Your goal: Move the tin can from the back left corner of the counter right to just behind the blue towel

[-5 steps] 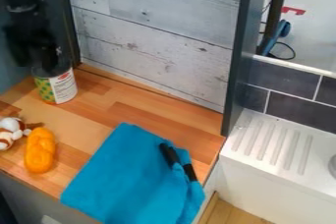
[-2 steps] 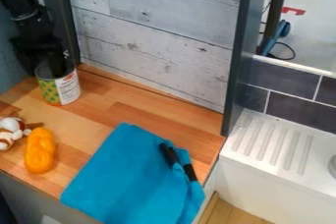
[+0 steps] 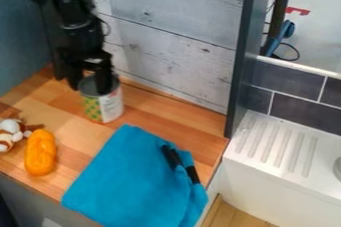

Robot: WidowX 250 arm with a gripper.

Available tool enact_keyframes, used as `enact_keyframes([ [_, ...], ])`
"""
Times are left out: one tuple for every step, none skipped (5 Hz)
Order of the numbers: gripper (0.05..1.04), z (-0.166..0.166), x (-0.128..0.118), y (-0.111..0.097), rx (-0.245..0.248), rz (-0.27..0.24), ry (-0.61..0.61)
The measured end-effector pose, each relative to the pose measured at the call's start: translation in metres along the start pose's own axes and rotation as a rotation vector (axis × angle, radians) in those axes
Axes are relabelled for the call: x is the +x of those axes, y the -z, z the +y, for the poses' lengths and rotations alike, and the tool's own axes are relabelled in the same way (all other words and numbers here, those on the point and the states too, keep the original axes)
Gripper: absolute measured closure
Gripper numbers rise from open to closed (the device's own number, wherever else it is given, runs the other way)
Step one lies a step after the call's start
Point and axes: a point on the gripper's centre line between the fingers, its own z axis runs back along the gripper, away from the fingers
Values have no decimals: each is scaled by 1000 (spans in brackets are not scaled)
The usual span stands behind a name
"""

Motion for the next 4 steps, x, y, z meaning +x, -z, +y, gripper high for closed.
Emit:
enact_keyframes([
  [83,-26,23,-6,1,-34,98],
  [83,-19,26,-12,38,-38,72],
  [83,-12,20,-37,115,-59,39],
  [83,-12,-3,-74,183,-94,10],
])
